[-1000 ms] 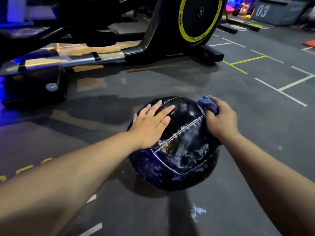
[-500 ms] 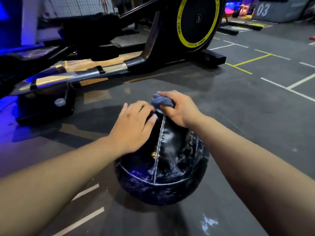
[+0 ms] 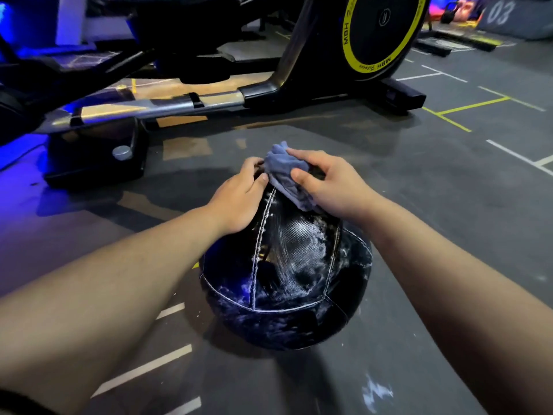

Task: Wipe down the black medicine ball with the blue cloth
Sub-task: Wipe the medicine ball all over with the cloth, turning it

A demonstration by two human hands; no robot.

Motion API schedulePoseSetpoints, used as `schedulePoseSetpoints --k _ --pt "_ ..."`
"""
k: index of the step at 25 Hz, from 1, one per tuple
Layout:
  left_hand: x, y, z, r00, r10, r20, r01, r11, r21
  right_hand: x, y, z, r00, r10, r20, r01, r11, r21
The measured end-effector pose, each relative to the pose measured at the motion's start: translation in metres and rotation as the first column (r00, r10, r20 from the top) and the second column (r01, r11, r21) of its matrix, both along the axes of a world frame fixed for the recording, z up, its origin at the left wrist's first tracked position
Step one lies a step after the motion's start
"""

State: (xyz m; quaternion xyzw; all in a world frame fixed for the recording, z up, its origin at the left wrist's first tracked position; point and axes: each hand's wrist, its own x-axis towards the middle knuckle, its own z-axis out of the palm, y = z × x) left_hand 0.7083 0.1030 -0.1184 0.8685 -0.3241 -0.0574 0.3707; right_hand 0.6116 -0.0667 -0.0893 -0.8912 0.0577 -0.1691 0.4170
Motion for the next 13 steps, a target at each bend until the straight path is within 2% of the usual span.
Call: schedulePoseSetpoints --k 3,5,7,8,10,12,13 --pt "0.000 0.003 -0.002 1.000 -0.022 0.019 0.021 0.999 0.026 -0.036 0.010 -0.011 0.981 -0.126 0.148 0.128 0.992 -0.004" --pt "-0.001 0.004 -0.001 0.999 -0.024 0.034 0.024 1.000 0.019 -0.070 0.025 -0.017 0.966 -0.096 0.239 0.121 0.988 -0.093" --pt "-0.002 0.005 -0.001 1.000 -0.015 0.026 0.014 1.000 0.024 -0.100 0.038 -0.020 0.972 -0.026 0.233 0.071 0.980 -0.188" --pt "-0.003 0.005 -0.001 1.000 -0.008 0.022 0.008 1.000 0.025 -0.110 0.042 -0.019 0.981 -0.008 0.195 0.045 0.982 -0.185" --pt "-0.006 0.003 0.001 1.000 -0.008 0.022 0.008 1.000 0.028 -0.119 0.038 -0.009 0.991 -0.073 0.110 0.074 0.997 -0.010" --pt "-0.011 -0.002 0.004 0.999 -0.012 0.032 0.011 0.999 0.031 -0.110 0.020 0.010 0.957 -0.254 0.142 0.232 0.960 0.159" --pt "-0.013 -0.004 0.005 0.999 -0.012 0.040 0.011 1.000 0.027 -0.102 0.008 0.021 0.913 -0.356 0.198 0.331 0.932 0.146"
